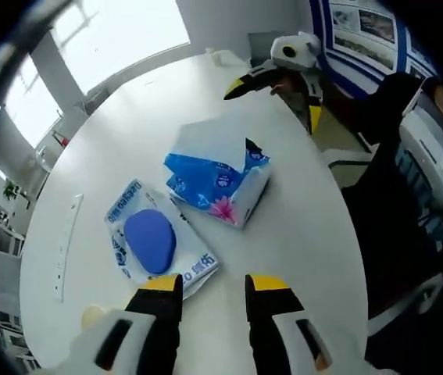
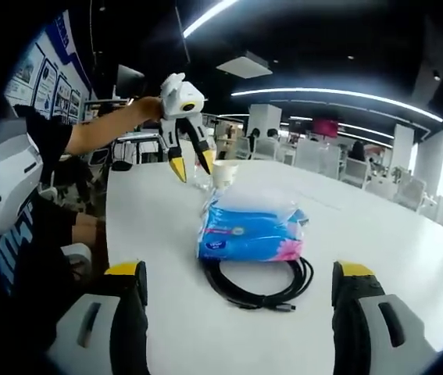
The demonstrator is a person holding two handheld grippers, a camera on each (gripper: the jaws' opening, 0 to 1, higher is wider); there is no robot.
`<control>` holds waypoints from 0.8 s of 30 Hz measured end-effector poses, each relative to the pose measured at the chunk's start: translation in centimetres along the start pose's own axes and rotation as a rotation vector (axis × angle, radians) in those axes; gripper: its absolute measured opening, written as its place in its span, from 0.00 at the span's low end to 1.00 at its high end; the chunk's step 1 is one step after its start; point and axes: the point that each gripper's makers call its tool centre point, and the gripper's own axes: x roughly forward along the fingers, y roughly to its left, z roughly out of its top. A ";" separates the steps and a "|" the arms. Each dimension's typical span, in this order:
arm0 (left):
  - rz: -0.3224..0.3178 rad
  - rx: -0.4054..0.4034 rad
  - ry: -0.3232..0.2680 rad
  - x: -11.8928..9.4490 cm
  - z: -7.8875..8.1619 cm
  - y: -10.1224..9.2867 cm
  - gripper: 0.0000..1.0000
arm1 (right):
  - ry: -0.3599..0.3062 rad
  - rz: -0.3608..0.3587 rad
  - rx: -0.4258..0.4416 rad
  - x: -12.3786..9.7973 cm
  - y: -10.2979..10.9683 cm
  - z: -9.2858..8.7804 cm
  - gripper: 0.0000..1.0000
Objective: Arrange the tabletop items into an orderly group along one side of the table until the central work area is clear of visible clutter.
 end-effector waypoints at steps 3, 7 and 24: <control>-0.011 -0.005 -0.012 0.5 0.3 -0.4 0.31 | 0.002 0.002 0.001 0.2 -0.3 0.1 0.93; -0.007 -0.019 -0.013 1.0 0.3 -0.6 0.30 | 0.002 0.007 -0.006 0.6 -0.8 0.5 0.93; -0.005 -0.066 -0.048 2.1 0.8 -1.9 0.30 | -0.007 0.029 -0.006 2.5 -2.5 1.5 0.91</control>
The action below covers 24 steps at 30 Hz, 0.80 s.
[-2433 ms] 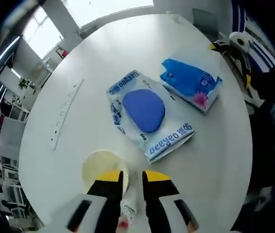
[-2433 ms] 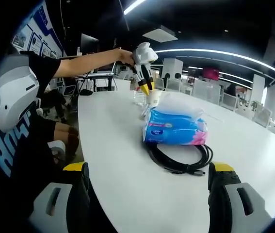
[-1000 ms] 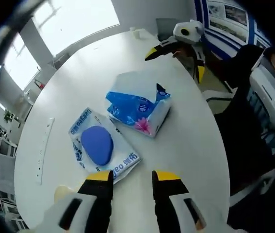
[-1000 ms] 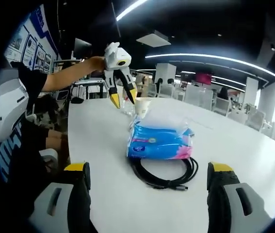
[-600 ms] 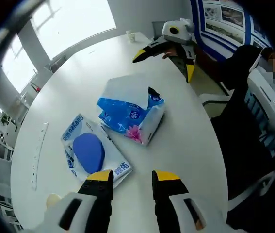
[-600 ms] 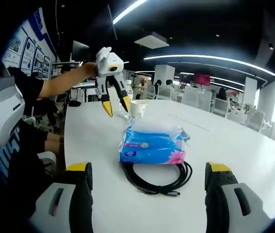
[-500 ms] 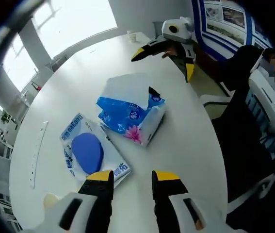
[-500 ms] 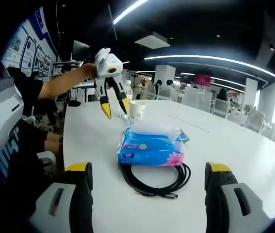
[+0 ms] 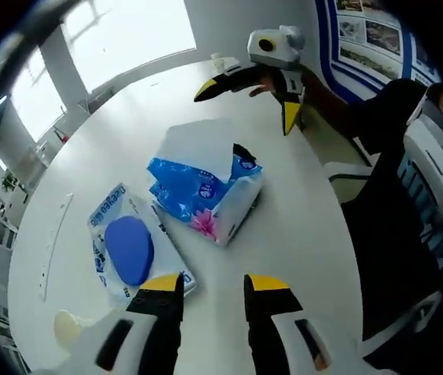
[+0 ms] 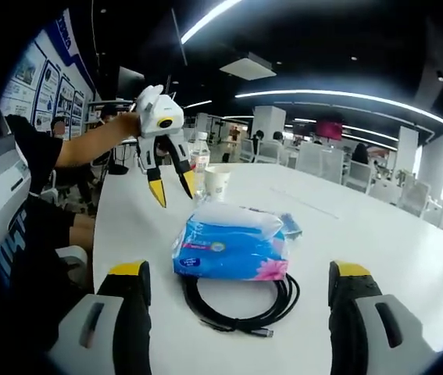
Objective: Arrange the tabletop items into an orderly group along one side of the table until the central work area is clear of visible clutter.
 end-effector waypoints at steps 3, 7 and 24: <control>0.003 -0.002 -0.013 0.1 0.3 0.0 0.30 | 0.002 0.001 0.001 0.3 -0.2 0.0 0.91; -0.006 0.007 -0.008 0.7 0.5 -0.2 0.30 | 0.007 0.005 0.002 0.8 -0.4 0.0 0.89; -0.016 0.023 -0.075 1.9 2.2 -0.6 0.29 | 0.022 0.003 0.033 2.8 -1.6 0.1 0.82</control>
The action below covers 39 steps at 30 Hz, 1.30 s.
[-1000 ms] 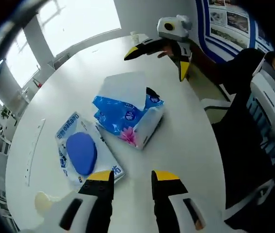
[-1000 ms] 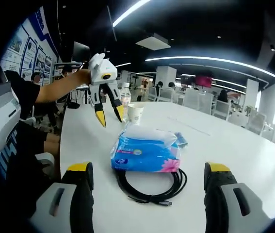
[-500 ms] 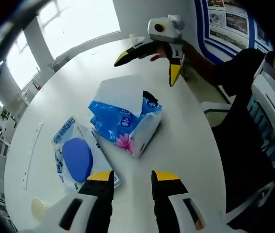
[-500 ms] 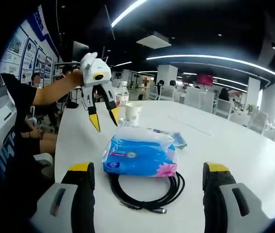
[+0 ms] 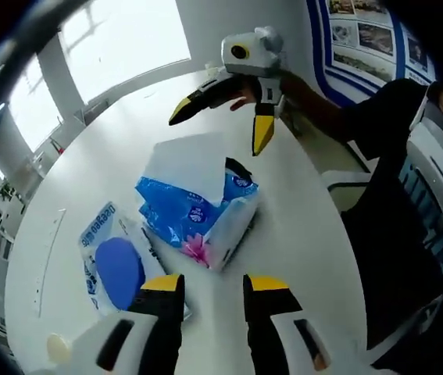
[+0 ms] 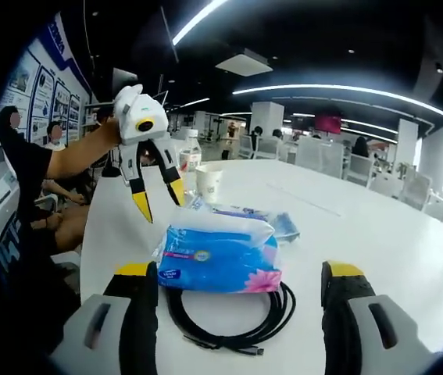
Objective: Arrange the tabletop items into an orderly group along one side of the table until the central work area is clear of visible clutter.
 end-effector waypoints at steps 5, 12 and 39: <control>-0.008 0.011 -0.009 0.3 0.5 -0.2 0.29 | 0.011 0.010 0.016 0.6 -0.5 -0.1 0.79; -0.007 0.013 -0.024 0.9 0.9 -0.2 0.28 | 0.029 0.018 0.036 1.8 -1.1 -0.5 0.73; 0.005 0.023 -0.071 2.4 1.8 0.2 0.15 | 0.048 0.048 0.123 4.8 -2.4 -1.5 0.40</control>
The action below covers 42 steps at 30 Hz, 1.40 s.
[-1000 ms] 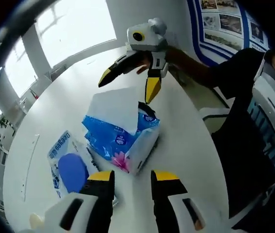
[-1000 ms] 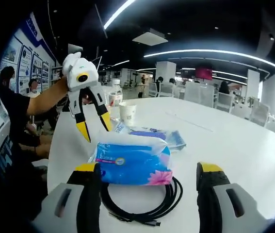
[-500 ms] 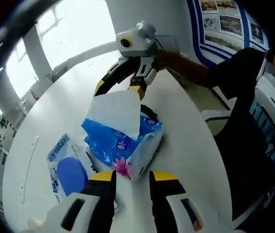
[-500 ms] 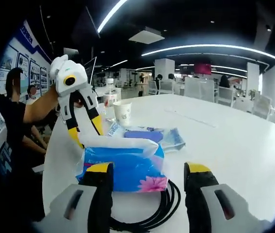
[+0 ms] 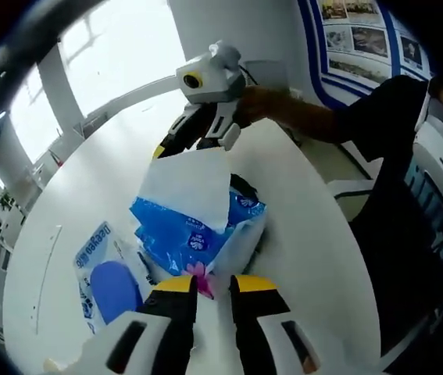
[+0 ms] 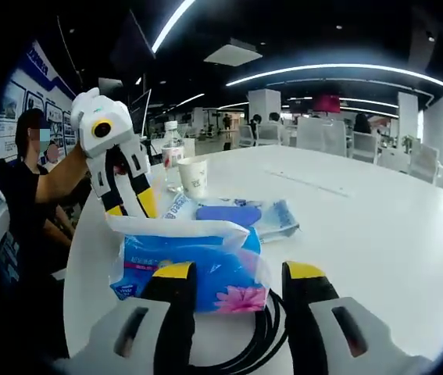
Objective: Arrange the tabletop items into an orderly group along one side of the table until the central work area is clear of visible clutter.
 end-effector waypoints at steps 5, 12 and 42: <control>0.001 0.006 0.005 0.2 -0.1 -0.2 0.13 | -0.007 0.002 0.014 0.1 -0.2 0.0 0.34; 0.011 0.008 -0.006 0.1 0.2 0.1 0.08 | -0.016 -0.005 0.030 -0.1 -0.4 0.1 0.26; 0.036 0.021 0.002 -1.0 0.6 0.7 0.00 | -0.106 -0.037 0.113 -1.8 -0.8 1.5 0.00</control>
